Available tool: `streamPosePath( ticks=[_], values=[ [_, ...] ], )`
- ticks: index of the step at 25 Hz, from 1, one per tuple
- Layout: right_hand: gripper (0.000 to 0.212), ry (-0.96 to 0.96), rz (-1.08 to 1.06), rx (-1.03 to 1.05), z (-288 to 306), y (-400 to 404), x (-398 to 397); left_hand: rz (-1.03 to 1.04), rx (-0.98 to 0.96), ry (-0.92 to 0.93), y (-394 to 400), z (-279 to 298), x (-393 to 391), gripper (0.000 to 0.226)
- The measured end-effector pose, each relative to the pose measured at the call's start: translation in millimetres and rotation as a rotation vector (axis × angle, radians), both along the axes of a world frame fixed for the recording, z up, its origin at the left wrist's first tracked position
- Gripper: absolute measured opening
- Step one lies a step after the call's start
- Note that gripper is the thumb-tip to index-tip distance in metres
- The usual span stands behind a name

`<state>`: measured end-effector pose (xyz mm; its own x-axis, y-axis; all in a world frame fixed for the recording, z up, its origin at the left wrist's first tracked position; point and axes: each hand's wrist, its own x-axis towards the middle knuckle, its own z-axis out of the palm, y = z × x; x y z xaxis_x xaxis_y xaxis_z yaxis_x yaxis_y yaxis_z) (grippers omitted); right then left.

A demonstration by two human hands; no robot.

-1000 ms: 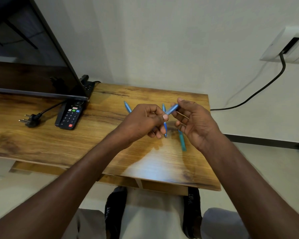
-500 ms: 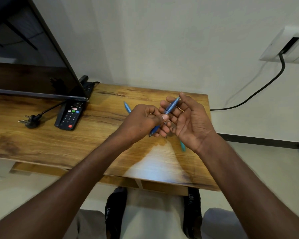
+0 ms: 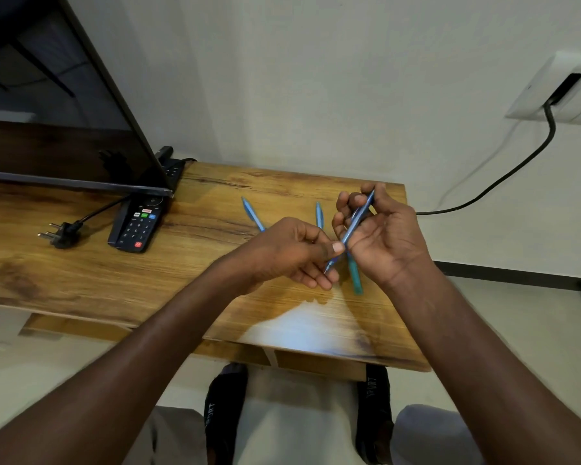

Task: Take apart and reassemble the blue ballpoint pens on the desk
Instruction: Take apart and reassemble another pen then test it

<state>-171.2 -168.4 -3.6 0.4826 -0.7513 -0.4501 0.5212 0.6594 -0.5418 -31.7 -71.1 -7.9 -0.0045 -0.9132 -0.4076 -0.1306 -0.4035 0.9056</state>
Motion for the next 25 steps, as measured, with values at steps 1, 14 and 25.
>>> streamPosePath(
  ticks=[1, 14, 25],
  values=[
    [0.031, -0.013, -0.013, 0.000, 0, -1, -1, -0.004, -0.005, 0.004, 0, 1, 0, 0.021],
    [0.063, -0.081, 0.250, 0.015, -1, 8, -3, 0.069, -0.051, -0.057, 0, 1, 10, 0.022],
    [0.056, -0.270, -0.010, 0.053, -3, -1, -10, 0.094, 0.035, 0.063, 0, 3, 21, 0.038]
  ],
)
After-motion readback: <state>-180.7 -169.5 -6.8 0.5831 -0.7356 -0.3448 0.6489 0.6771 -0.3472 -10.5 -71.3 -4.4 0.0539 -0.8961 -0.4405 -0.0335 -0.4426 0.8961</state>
